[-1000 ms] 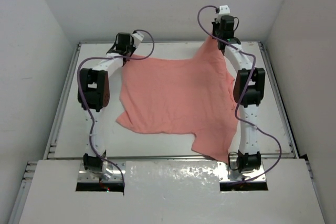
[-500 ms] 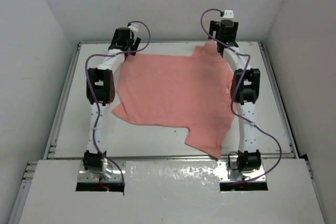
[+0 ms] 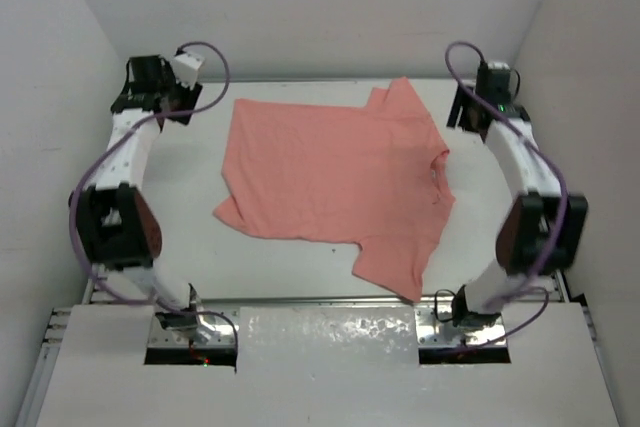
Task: Fold and stack the t-shirts
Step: Flatten out the tshirt
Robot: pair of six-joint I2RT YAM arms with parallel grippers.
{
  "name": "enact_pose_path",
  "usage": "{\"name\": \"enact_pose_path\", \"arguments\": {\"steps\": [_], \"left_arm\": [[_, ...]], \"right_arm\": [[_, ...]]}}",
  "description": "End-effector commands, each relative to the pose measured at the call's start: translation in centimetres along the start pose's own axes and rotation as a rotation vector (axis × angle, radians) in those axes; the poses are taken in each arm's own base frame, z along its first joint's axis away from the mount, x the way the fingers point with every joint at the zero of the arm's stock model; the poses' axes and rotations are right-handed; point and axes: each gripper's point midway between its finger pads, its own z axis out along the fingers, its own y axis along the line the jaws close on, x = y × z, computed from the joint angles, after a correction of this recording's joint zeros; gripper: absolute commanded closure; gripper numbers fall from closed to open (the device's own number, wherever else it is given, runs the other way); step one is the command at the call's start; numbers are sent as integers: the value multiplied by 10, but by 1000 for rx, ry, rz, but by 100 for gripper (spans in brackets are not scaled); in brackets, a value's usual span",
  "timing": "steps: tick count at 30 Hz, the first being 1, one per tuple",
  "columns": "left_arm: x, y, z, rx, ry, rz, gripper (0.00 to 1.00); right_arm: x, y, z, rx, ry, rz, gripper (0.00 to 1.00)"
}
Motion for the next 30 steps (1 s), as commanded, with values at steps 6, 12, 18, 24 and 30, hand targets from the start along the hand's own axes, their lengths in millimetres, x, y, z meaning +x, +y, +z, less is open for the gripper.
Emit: {"name": "enact_pose_path", "arguments": {"steps": [6,12,18,24,30], "left_arm": [[135,-127,-32,335,257,-269,38],[170,-142,-30,335,310,-244,36],[203,-166,-23,390,371,-247,33],[202,-178,-27,466,398,-286,78],[232,-156,-57,375,575,-167,100]], "right_arm": [[175,14,-111,-121,282,13,33],[264,14,-137,-123,456,-6,33],[294,20,-129,-158,444,76,35],[313,11,-111,-97,456,98,46],[322,-1,-102,-23,487,139,71]]}}
